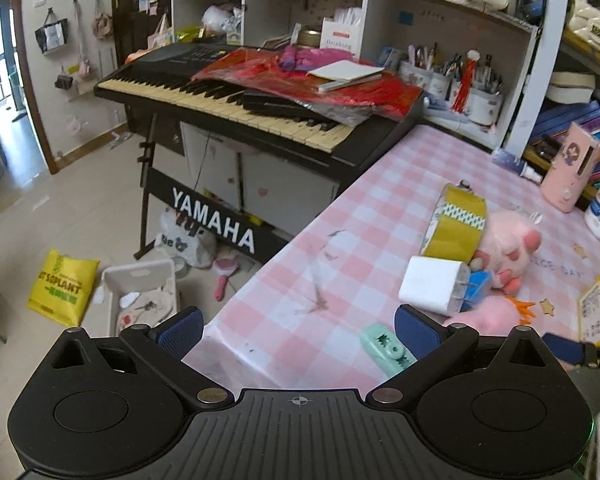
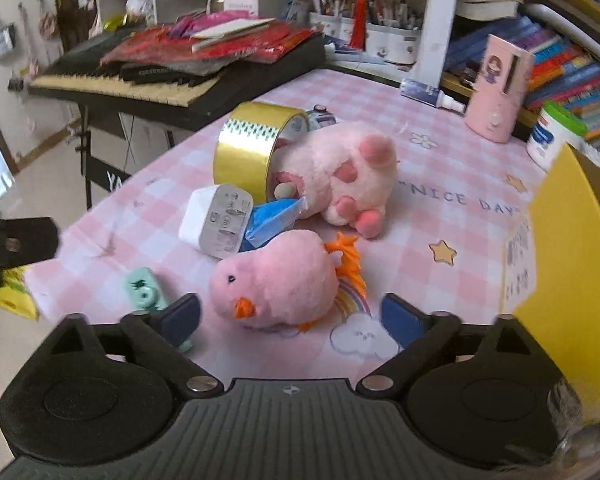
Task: Organize objects
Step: 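Grasp the pink plush chick with the right tool while the left tool approaches the mint-green object, then lift the chick with the right tool while the left tool grasps the mint-green object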
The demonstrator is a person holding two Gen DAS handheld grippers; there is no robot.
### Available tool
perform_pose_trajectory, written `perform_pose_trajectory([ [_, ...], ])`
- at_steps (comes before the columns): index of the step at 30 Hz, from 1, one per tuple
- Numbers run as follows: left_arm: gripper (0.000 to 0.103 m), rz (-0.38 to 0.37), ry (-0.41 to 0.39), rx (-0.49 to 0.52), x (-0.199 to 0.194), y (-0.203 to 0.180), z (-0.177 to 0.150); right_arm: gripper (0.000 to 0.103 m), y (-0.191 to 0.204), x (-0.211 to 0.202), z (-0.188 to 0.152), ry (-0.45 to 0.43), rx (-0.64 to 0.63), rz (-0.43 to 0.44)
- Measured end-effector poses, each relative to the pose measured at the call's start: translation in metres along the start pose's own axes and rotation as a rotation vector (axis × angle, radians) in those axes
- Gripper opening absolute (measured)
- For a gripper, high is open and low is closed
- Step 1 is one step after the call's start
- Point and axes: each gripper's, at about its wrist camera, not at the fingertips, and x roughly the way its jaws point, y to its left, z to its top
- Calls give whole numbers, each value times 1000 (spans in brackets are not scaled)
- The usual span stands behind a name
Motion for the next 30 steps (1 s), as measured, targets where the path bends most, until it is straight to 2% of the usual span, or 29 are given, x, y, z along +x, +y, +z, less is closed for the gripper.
perform_pose_trajectory([
  [6, 102, 13, 20, 10, 8, -7, 1, 101, -1, 28, 4, 16, -73, 8],
  [9, 102, 20, 30, 9, 13, -10, 2, 80, -6, 30, 7, 2, -91, 32],
  [12, 102, 13, 49, 31, 21, -17, 1, 79, -16, 17, 12, -42, -71, -18],
  [15, 99, -29, 90, 94, 30, -33, -3, 79, -33, -2, 22, -109, 19, -73],
  [17, 93, -68, 120, 146, 36, -44, -7, 79, -42, -18, 28, -174, 53, -96],
  [18, 85, -87, 131, 174, 40, -50, -9, 79, -45, -25, 31, -211, 67, -101],
  [20, 62, -111, 154, 212, 46, -61, -14, 80, -51, -40, 36, -270, 94, -95],
  [21, 47, -131, 170, 225, 51, -67, -15, 80, -53, -46, 38, -288, 103, -88],
  [22, 37, -140, 182, 235, 55, -71, -16, 80, -55, -51, 40, -303, 110, -78],
  [24, 26, -123, 188, 263, 59, -78, -19, 80, -57, -57, 41, -317, 103, -66],
  [25, 23, -125, 190, 276, 60, -80, -20, 80, -56, -60, 41, -320, 94, -68],
  [30, 23, -145, 175, 244, 51, -73, -16, 80, -55, -64, 34, -297, 78, -49],
])
